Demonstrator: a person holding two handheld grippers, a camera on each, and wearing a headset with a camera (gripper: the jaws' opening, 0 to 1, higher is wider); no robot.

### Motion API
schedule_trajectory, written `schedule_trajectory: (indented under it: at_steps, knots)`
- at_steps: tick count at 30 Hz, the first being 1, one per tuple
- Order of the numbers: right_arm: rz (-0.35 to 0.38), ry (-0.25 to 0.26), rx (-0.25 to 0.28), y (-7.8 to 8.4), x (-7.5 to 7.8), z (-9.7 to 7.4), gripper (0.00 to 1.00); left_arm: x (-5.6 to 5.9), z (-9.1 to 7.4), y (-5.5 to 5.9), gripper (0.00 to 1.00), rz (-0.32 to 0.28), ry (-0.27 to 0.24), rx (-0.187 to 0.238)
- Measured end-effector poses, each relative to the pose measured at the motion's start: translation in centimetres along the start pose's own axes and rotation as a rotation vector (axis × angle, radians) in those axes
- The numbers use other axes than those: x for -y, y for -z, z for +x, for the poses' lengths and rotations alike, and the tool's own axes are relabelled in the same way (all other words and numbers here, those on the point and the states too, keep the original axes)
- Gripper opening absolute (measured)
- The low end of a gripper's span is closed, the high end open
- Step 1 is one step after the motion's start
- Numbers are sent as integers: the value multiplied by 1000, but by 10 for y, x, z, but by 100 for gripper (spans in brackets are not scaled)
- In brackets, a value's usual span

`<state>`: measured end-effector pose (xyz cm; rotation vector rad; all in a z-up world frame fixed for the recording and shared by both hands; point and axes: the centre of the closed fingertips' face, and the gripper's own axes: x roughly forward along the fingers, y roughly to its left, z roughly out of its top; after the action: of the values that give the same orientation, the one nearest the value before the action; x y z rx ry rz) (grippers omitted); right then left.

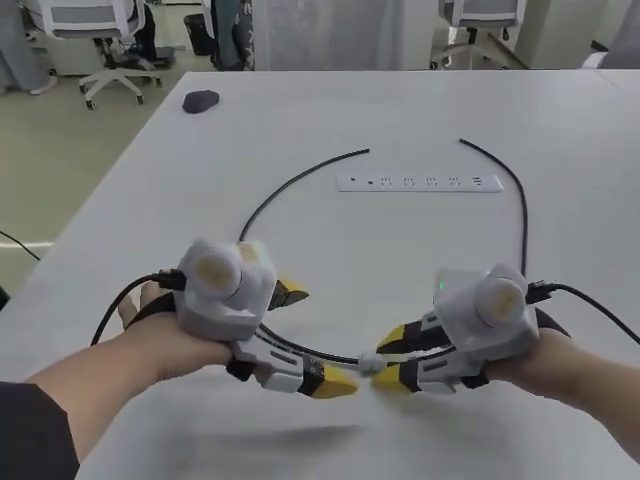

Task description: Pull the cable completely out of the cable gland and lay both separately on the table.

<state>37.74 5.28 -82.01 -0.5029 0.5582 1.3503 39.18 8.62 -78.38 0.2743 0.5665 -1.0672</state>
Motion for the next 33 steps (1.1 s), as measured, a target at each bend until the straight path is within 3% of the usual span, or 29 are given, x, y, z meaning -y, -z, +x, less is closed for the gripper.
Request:
schedule_trajectory:
  at_steps: [9,12,15,18,20,22,26,30,32,33]
  knots:
    - [-27,10,11,-2,-1,2,8,10,8,-2,87,8,38,3]
    - [-30,7,-1,-1,-2,1,8,17,9,-2,84,-15,75,6]
    - [-82,-10,-22,1,-9,-4,8,22,10,-5,79,18,87,19]
    - [-97,-26,-19,-1,-15,-12,8,26,13,-8,77,-23,108,39]
    - [-125,-30,-13,-4,-16,-18,8,31,14,-10,73,-65,134,49]
    - [-152,-41,-5,-8,-22,-26,8,45,15,-10,61,-139,212,47]
    - [-201,-62,-5,-9,-31,-35,8,53,18,-13,50,-137,238,66]
    - [-226,-70,-2,-11,-40,-43,8,69,16,-21,39,-204,317,90]
    - [-252,-60,13,-17,-44,-48,7,70,16,-20,35,-196,320,90]
    - [-260,-56,21,-19,-45,-49,7,77,14,-26,34,-169,353,122]
